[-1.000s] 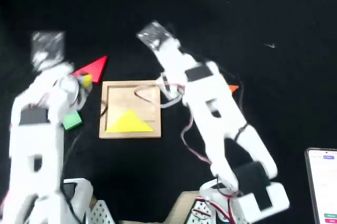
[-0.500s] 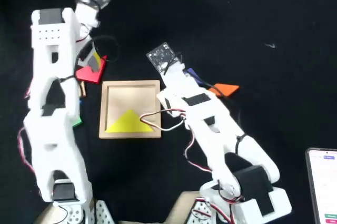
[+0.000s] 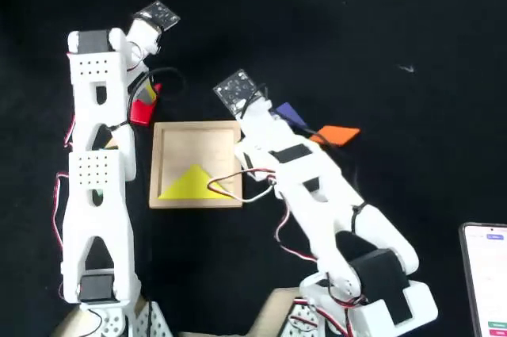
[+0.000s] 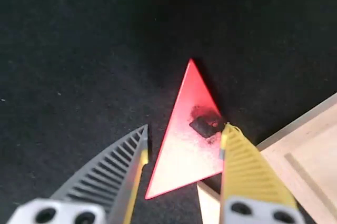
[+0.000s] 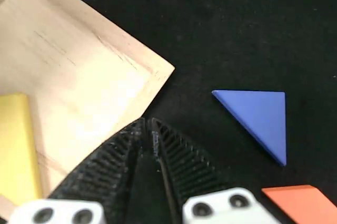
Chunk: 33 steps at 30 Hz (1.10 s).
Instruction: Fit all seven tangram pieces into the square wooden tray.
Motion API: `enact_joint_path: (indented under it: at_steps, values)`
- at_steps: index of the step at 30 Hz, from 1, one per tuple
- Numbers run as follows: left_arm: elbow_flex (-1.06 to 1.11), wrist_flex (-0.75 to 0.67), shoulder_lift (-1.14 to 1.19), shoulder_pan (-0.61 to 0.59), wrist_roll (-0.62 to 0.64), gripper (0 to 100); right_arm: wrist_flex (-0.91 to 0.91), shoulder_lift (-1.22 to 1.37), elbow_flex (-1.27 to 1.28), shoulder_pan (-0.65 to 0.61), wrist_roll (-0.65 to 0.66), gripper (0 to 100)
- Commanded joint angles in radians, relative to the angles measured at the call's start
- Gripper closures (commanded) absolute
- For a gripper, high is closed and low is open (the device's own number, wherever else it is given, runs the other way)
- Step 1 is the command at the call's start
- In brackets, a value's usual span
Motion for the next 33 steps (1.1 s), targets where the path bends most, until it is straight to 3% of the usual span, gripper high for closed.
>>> enact_joint_path:
  at_steps: [1, 5, 9, 14, 20, 33]
  values:
    - [-0.015, 0.014, -0.023, 0.013, -0.066, 77, -0.018, -0.047, -0.005, -0.012, -0.002, 98.7]
    - [0.150, 0.014, -0.098, 0.008, -0.172, 77, -0.018, -0.047, -0.007, -0.012, -0.002, 98.7]
    - [0.452, 0.012, -0.264, 0.012, -0.281, 77, -0.018, -0.047, -0.007, -0.012, -0.002, 98.7]
    - [0.611, -0.137, -0.388, 0.002, -0.253, 77, -0.018, -0.047, -0.007, -0.012, -0.002, 98.7]
    - [0.633, -0.147, -0.358, 0.013, -0.245, 63, -0.018, -0.047, -0.002, -0.012, -0.002, 98.7]
    - [0.495, -0.170, -0.209, 0.005, -0.285, 63, -0.018, -0.047, -0.002, -0.014, -0.002, 98.4]
